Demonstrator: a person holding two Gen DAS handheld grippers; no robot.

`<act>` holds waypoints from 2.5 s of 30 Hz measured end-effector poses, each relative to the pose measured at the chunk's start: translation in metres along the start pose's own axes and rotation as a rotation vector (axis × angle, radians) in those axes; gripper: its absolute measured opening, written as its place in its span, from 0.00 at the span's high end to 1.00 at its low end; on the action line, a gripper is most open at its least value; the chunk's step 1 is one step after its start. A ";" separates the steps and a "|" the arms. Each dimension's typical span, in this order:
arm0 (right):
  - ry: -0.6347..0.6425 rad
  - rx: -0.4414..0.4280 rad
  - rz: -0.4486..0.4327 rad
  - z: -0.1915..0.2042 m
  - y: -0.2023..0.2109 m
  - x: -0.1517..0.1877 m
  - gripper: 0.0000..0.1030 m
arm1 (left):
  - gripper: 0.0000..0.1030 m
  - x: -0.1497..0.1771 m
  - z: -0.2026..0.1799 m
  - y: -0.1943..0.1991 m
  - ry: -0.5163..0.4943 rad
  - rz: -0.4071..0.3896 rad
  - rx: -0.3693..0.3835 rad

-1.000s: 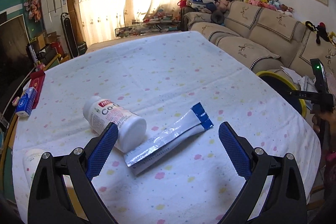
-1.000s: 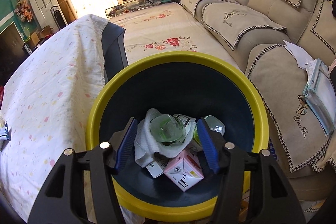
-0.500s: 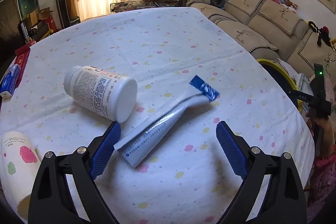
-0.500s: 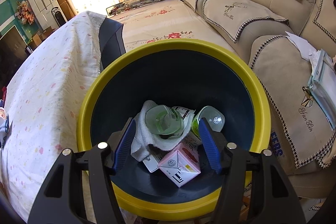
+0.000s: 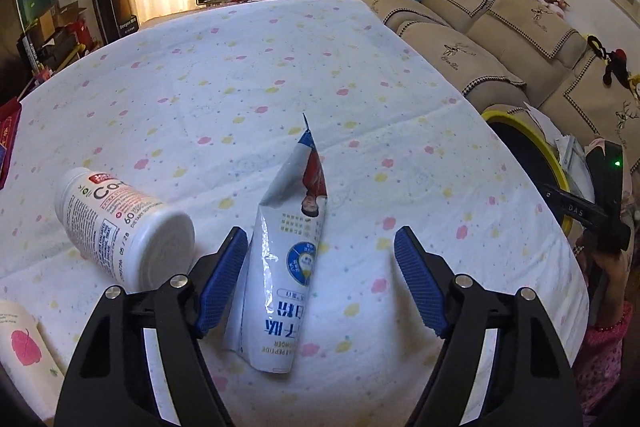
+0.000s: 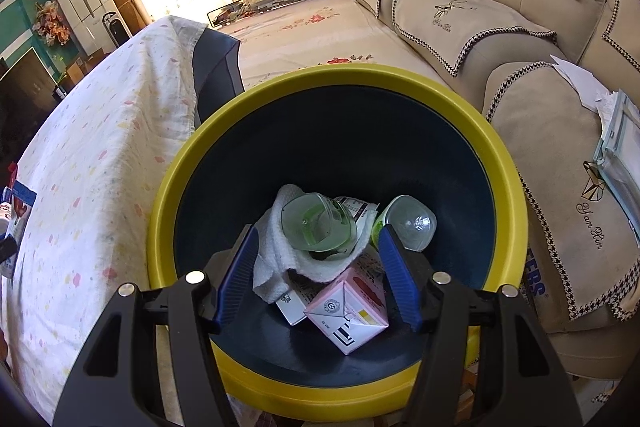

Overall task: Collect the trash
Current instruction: 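Move the left gripper to the toothpaste tube and close on it, then carry the toothpaste tube over the bin and open the left gripper, then reach the right gripper to the white supplement bottle and grasp it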

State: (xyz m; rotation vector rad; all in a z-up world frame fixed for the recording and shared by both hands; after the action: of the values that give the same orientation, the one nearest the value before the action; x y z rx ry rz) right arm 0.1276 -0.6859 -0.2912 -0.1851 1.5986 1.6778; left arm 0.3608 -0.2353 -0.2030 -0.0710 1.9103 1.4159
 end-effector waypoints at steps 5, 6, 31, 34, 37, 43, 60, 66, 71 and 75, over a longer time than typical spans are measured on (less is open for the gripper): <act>-0.013 0.004 -0.003 -0.006 -0.001 0.002 0.42 | 0.56 -0.007 0.001 -0.004 -0.006 0.000 -0.033; -0.015 0.002 -0.005 -0.007 0.000 0.002 0.42 | 0.61 -0.007 0.001 -0.004 -0.006 0.001 -0.039; -0.112 -0.066 -0.175 -0.055 0.085 -0.003 0.41 | 0.69 -0.039 -0.167 0.020 -0.195 -0.047 0.177; -0.149 -0.049 -0.200 -0.073 0.098 0.003 0.39 | 0.69 -0.050 -0.209 0.012 -0.236 -0.036 0.231; -0.185 -0.024 -0.214 -0.094 0.109 0.009 0.38 | 0.69 -0.059 -0.248 0.002 -0.278 -0.032 0.264; -0.243 -0.010 -0.228 -0.126 0.120 0.019 0.38 | 0.69 -0.072 -0.313 -0.037 -0.337 0.005 0.281; -0.273 -0.032 -0.160 -0.141 0.095 0.036 0.35 | 0.21 -0.089 -0.290 -0.063 -0.197 -0.062 0.225; -0.232 -0.053 -0.140 -0.119 0.087 0.034 0.35 | 0.10 -0.081 -0.229 0.027 -0.131 -0.280 0.184; -0.179 -0.073 -0.129 -0.089 0.085 0.029 0.35 | 0.06 -0.058 -0.165 0.089 -0.047 -0.388 0.104; -0.111 -0.112 -0.123 -0.051 0.087 0.022 0.34 | 0.05 -0.027 -0.112 0.130 0.009 -0.439 -0.005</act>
State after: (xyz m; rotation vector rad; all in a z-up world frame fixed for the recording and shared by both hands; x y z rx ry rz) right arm 0.0385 -0.7125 -0.2462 -0.2383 1.3852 1.6543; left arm 0.2626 -0.2892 -0.0704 -0.4704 1.7602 1.1219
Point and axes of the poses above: each gripper's, at about its wrist camera, not at the fingertips, and y roughly against the way its jaws point, z to its left, x to its underside, the point moved 6 cm from there along -y, roughly the way its jaws point, and after that the axes turned 1 degree about -z, right-handed, at the moved point
